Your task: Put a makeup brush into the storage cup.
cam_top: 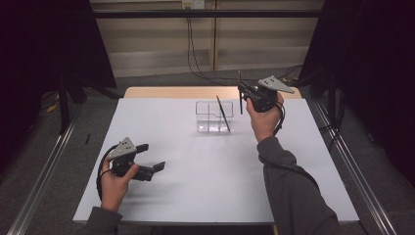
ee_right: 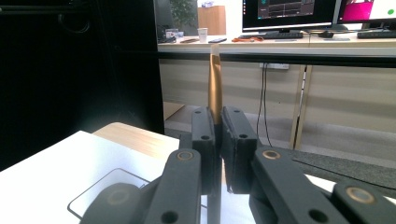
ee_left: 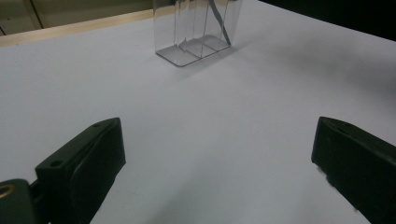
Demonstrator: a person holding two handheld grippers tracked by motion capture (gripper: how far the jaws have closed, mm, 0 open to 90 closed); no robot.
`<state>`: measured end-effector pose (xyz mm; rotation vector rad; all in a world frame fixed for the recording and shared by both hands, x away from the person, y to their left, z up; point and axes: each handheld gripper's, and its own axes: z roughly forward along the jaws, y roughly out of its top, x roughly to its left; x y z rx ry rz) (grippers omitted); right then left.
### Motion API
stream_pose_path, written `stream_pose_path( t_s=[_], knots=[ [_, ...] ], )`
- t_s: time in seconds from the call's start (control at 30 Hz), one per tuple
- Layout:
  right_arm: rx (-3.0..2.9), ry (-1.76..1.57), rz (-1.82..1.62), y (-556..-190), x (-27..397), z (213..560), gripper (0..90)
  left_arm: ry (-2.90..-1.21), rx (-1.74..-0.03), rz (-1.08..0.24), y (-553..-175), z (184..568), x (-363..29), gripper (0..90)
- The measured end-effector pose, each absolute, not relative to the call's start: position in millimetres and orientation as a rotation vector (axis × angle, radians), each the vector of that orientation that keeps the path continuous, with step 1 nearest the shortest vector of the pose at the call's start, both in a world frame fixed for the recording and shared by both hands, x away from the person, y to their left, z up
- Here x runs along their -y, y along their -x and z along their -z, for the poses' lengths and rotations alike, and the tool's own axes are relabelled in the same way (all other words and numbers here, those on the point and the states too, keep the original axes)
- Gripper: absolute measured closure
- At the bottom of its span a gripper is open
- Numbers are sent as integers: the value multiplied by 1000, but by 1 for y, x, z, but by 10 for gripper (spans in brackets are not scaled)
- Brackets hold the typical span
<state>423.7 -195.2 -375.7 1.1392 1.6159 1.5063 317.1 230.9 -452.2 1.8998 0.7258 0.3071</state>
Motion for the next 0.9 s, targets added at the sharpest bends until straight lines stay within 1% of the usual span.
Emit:
stream_pose_path(
  t_s=[0.9],
  knots=[
    [-1630,-1125,-1539,-431,184,376,844,-1899,-722,-300,-319,454,-232,25]
  ],
)
